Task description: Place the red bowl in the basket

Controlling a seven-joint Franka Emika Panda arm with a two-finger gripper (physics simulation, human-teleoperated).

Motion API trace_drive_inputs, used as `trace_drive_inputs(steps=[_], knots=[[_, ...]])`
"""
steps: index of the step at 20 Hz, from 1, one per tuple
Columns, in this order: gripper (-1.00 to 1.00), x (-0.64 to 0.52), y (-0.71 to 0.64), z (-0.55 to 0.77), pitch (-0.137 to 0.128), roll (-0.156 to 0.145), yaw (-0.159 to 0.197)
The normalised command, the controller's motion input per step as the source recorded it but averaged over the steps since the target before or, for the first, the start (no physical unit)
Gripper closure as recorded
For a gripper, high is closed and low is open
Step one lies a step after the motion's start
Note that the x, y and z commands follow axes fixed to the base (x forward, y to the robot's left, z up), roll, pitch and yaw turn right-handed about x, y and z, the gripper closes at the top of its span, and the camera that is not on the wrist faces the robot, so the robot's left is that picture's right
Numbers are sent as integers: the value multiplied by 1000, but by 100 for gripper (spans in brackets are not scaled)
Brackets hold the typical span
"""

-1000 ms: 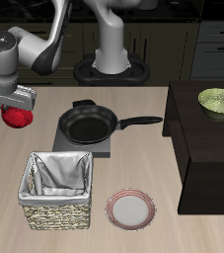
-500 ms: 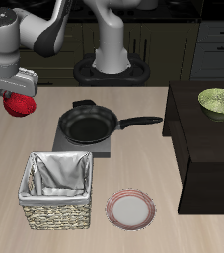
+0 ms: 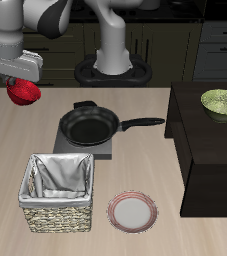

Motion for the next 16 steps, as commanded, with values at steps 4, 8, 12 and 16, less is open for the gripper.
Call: trace_drive_inputs(steps=[4,8,12,16], knots=[[100,36,108,95,-31,4,26],[100,63,116,178,-33,15,16],[100,134,128,169,-27,14,2],[100,285,197,108,-4,12,3]])
